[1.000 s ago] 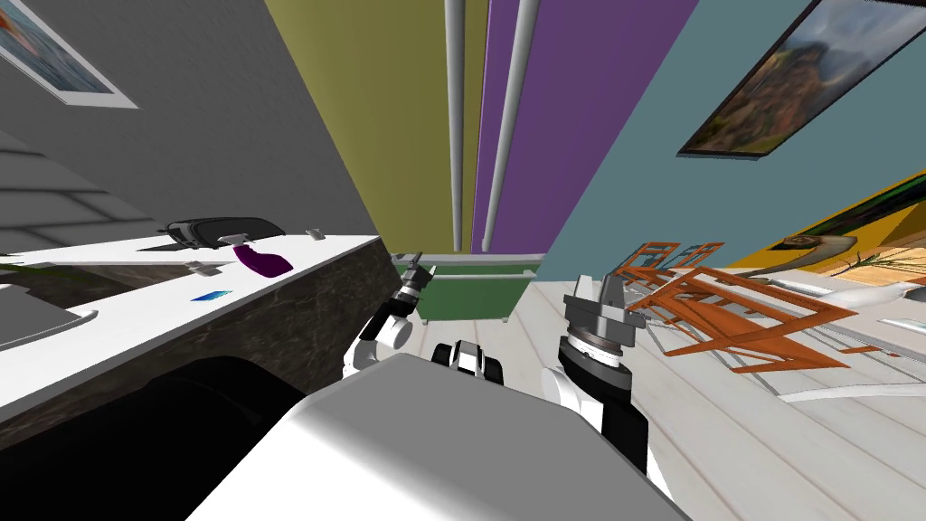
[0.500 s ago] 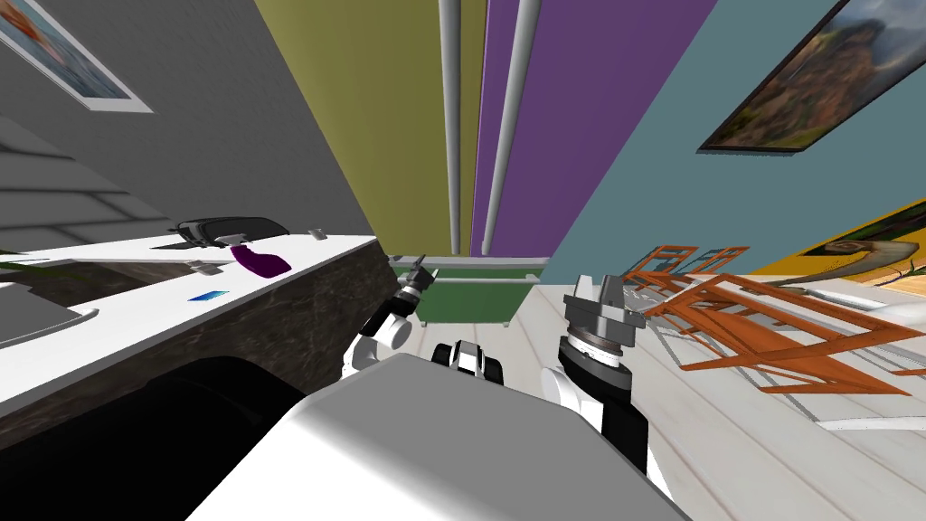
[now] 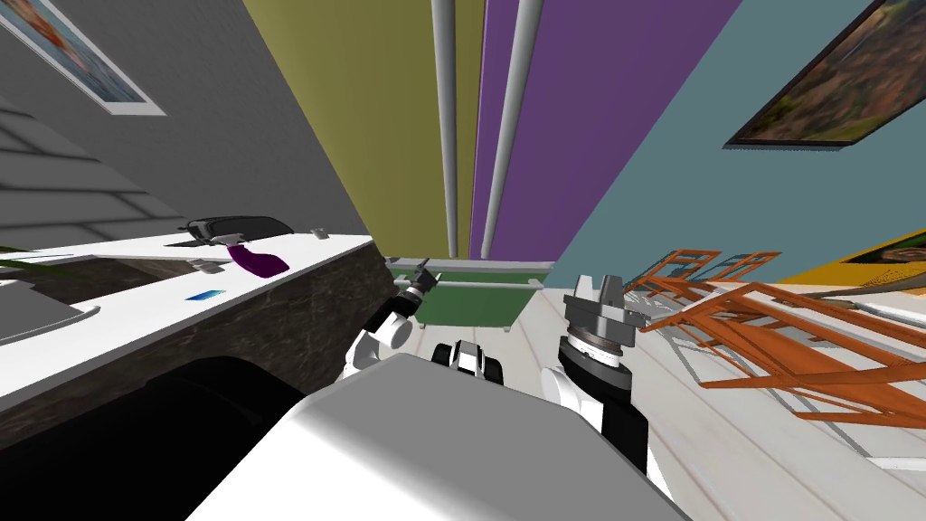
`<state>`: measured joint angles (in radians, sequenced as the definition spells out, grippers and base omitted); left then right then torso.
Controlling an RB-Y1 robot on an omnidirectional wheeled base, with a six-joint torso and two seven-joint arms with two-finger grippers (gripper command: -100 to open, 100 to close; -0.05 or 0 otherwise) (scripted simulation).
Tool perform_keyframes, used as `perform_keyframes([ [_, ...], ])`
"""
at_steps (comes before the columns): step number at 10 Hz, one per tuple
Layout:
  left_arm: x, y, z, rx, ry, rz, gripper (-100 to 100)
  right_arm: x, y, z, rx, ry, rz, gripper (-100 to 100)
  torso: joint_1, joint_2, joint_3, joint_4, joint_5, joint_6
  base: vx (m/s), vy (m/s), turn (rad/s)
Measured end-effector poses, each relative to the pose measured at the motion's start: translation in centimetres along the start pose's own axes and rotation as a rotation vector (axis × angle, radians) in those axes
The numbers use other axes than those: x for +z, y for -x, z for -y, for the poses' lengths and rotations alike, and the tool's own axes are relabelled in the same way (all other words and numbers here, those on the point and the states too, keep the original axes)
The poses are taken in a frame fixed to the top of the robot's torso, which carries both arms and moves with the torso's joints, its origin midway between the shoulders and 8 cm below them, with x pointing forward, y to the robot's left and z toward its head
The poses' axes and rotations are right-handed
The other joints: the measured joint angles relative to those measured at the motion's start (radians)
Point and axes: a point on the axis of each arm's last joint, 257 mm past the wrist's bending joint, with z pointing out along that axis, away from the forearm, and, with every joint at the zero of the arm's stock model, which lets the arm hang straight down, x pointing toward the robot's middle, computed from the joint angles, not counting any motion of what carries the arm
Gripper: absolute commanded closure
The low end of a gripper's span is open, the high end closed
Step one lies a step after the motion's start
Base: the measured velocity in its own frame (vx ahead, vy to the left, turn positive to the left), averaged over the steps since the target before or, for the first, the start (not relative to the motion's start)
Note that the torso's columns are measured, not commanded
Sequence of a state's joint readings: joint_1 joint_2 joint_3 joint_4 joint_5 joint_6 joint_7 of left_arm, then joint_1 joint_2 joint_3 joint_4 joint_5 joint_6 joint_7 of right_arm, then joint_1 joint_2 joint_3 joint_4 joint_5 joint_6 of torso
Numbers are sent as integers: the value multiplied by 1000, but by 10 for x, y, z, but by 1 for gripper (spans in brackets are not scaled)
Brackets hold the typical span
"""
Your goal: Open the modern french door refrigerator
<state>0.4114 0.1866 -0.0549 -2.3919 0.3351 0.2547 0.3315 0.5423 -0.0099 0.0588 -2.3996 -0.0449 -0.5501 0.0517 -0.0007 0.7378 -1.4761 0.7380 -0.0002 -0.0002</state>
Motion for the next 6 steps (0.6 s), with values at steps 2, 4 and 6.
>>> perform_keyframes([
  [2, 0, 1, -8, -28, 37, 8, -100, 0, 0, 0, 0, 0, 0, 0, 2, 1, 0, 0, 1, 0, 57, -27, 32],
  [4, 1, 2, -17, -53, 72, 16, -100, 0, 0, 0, 0, 0, 0, 0, 1, 1, 1, 0, 0, 0, 63, -42, 59],
  [6, 1, 2, -26, -86, 109, 23, -100, 0, 0, 0, 0, 0, 0, 0, 1, -1, -1, 0, 0, 0, 66, -29, 37],
])
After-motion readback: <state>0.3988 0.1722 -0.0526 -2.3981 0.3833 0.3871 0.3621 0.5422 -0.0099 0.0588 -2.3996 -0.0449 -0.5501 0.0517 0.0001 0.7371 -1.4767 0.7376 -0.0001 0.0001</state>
